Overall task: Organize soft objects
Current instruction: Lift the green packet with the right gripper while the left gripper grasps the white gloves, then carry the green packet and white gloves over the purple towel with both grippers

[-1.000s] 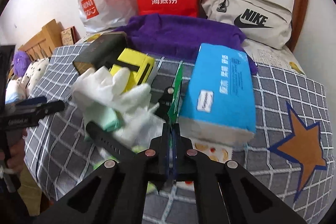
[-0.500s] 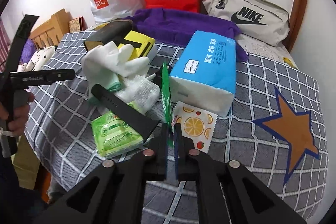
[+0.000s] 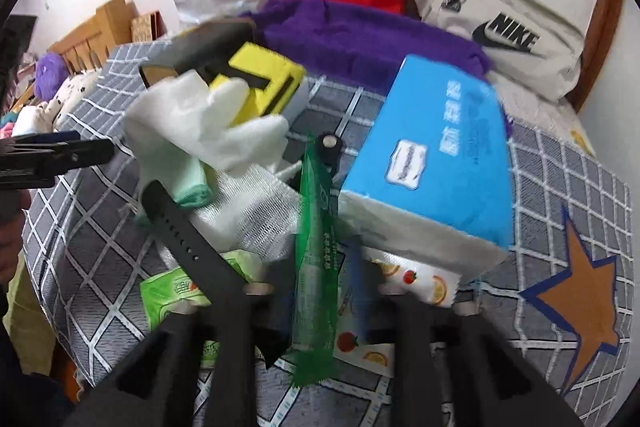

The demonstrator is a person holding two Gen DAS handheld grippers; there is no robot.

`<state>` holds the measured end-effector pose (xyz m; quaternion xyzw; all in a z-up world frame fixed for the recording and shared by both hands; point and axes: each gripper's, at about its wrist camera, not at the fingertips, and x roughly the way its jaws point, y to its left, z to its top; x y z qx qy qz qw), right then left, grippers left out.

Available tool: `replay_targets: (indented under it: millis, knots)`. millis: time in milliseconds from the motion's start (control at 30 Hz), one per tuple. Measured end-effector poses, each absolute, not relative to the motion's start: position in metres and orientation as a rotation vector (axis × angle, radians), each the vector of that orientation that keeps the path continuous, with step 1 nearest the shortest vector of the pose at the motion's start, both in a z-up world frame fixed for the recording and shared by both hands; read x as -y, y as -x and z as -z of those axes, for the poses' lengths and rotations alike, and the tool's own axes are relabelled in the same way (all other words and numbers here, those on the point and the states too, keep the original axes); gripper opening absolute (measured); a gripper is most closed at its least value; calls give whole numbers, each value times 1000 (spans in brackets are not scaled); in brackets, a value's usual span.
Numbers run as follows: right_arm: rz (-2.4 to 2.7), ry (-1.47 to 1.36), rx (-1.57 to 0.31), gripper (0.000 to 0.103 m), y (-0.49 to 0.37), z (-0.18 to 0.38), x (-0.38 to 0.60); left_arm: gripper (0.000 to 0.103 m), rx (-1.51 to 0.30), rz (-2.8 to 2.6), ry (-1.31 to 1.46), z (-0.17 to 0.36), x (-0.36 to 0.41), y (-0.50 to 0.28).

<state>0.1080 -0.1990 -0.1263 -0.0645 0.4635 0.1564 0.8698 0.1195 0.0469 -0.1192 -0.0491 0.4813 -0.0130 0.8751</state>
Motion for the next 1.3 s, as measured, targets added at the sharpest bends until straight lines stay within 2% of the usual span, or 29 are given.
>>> replay_targets:
  millis: [33,433,500,567,600,667,833,933,1300]
  knots:
    - [-328,135,-961,6,-106,125,200,96,-1006,44,100,119,-45,-120]
    - [-350,109,-892,6,-83,97,215,96,-987,228,182,123,-12,-143]
    - [-353,101,-899,6,-83,99,217,84,-998,229,181,127,-6,-149]
    - [-351,90,-906,6,-83,101,220,50,-1005,234,178,132,-2,-153]
    - [-353,87,-907,6,-83,101,221,46,-1006,241,185,133,-2,-155]
    - [-352,78,-907,6,-83,100,224,23,-997,279,216,133,-4,-154]
    - [-356,74,-901,6,-81,94,227,13,-958,290,193,114,-9,-144]
    - [-359,69,-885,6,-80,86,228,11,-929,306,190,98,-12,-138]
    - [-312,30,-841,6,-87,57,242,11,-855,277,170,51,-21,-137]
